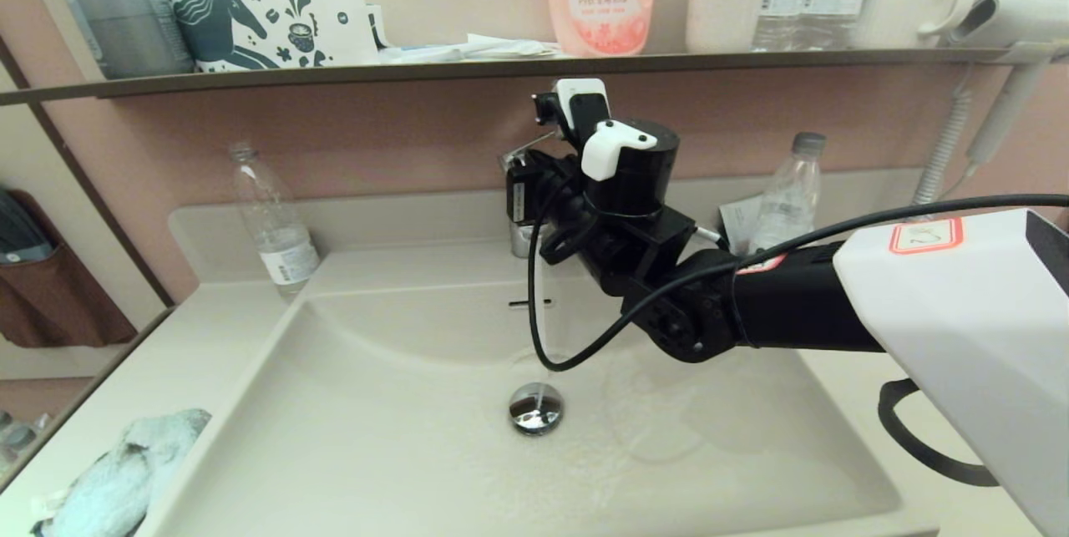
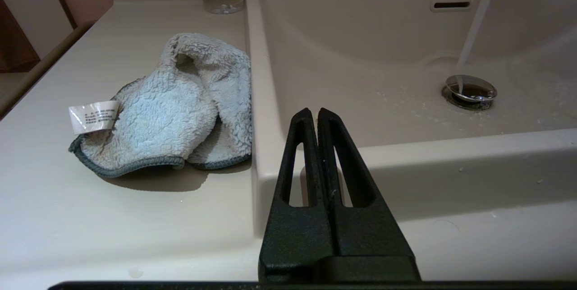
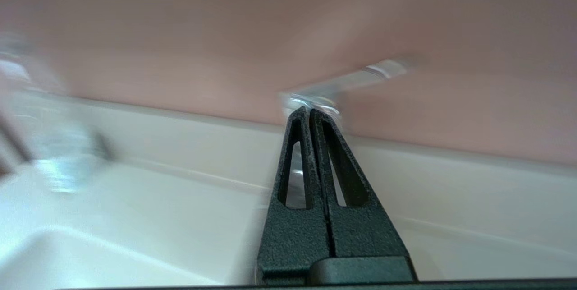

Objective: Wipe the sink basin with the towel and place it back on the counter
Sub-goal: Turn on the faucet

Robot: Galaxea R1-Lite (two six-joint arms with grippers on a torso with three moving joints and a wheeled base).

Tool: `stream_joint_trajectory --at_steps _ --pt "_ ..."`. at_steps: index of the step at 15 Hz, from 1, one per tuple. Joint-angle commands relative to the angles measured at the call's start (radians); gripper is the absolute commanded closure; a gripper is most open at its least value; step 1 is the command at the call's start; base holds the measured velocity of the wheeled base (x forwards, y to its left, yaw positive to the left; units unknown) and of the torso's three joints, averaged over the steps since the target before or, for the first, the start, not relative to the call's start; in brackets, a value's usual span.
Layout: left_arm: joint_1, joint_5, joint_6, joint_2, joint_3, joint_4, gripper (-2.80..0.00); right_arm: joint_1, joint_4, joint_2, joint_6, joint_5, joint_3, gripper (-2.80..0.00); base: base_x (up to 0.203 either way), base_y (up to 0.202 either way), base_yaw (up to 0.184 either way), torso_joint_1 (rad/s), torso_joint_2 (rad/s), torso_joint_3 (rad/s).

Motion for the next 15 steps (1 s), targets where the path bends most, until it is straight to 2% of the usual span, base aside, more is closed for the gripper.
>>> stream_joint_trajectory --at_steps 1,5,11,15 --pt "0.0 0.0 0.0 0.0 0.0 0.0 0.0 0.015 -0.002 -0.006 -0.002 -0.002 -0.043 0.0 0.0 0.0 0.0 0.0 0.0 0.0" --pt "0.0 0.0 0.0 0.0 0.0 0.0 0.0 0.004 0.081 0.028 -0.008 -0.001 -0.177 0.0 0.0 0.0 0.0 0.0 0.0 0.0" --pt "0.0 0.0 0.0 0.0 0.0 0.0 0.0 -0.07 0.093 0.032 -0.029 0.019 -0.177 0.0 0.0 0.0 0.0 0.0 0.0 0.0" --pt "0.0 0.0 0.0 0.0 0.0 0.0 0.0 -0.09 0.095 0.038 -0.029 0.021 -0.178 0.0 0.0 0.0 0.0 0.0 0.0 0.0"
